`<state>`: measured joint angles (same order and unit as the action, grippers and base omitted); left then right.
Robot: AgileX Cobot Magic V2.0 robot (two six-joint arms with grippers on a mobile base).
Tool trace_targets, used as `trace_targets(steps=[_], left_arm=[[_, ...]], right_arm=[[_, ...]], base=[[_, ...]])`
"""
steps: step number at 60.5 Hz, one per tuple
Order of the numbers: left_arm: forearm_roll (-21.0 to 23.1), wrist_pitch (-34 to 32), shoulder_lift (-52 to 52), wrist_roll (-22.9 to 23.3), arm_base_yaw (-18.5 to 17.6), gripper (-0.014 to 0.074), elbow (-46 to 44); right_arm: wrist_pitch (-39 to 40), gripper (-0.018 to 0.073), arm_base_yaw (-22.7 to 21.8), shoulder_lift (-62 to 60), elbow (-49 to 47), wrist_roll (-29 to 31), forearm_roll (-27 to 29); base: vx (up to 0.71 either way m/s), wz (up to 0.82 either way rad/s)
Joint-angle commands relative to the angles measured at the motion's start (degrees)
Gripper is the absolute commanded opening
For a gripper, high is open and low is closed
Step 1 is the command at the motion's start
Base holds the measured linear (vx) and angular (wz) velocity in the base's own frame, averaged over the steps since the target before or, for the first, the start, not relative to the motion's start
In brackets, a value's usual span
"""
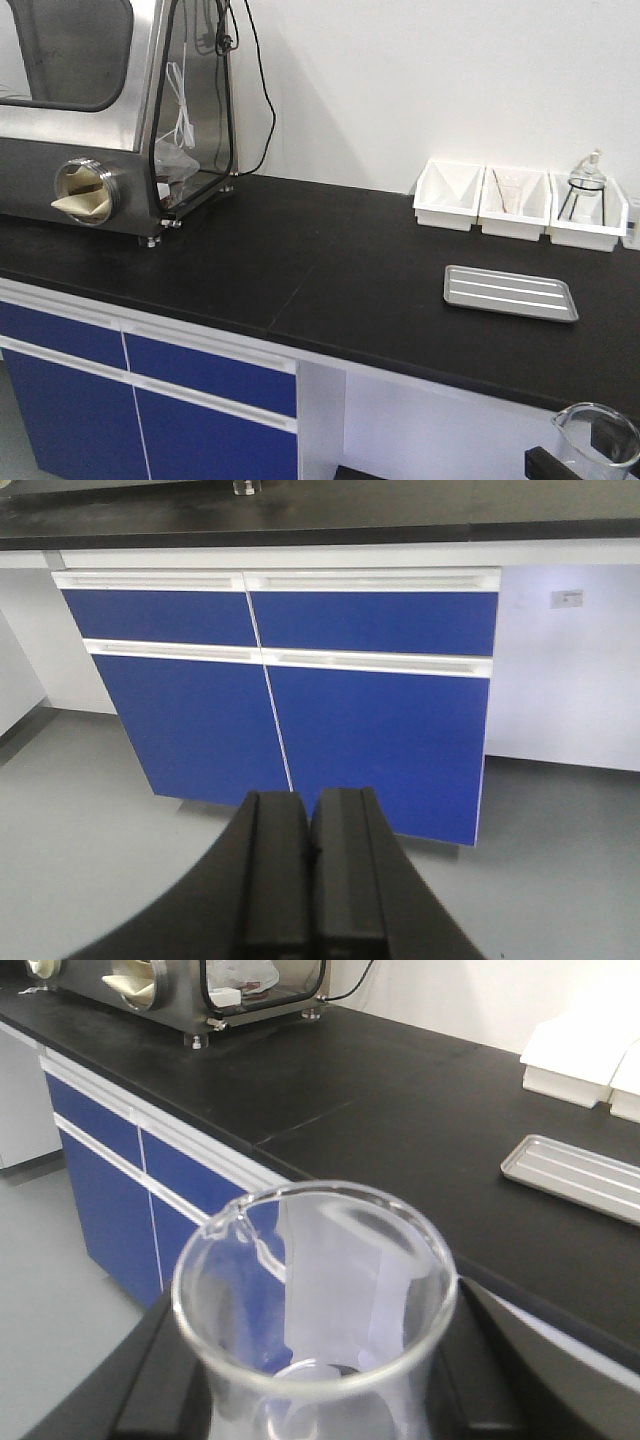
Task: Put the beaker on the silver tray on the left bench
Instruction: 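Approach the silver tray, carrying the beaker in the right gripper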
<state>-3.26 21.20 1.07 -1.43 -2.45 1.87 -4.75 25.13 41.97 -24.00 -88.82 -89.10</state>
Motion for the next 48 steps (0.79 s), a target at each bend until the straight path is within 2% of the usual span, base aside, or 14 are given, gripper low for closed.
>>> trace_targets(steps=[1,19,48], left_arm=[[0.2,-4.3,0.4,0.1,-0.4,0.0001,1.1],[0.2,-4.3,0.4,0.1,-0.4,0.0001,1.1],[0.2,-4.3,0.4,0.1,-0.4,0.0001,1.1]], right_arm=[[-0.4,-0.001,-0.2,-0.4,-1.9,-0.1,-0.5],[-0.4,-0.001,-0.2,-0.4,-1.9,-0.1,-0.5],[-0.4,-0.001,-0.2,-0.4,-1.9,-0.1,-0.5]], base=[[0.39,0.02],[0.39,-0.11],[0.35,-0.33]])
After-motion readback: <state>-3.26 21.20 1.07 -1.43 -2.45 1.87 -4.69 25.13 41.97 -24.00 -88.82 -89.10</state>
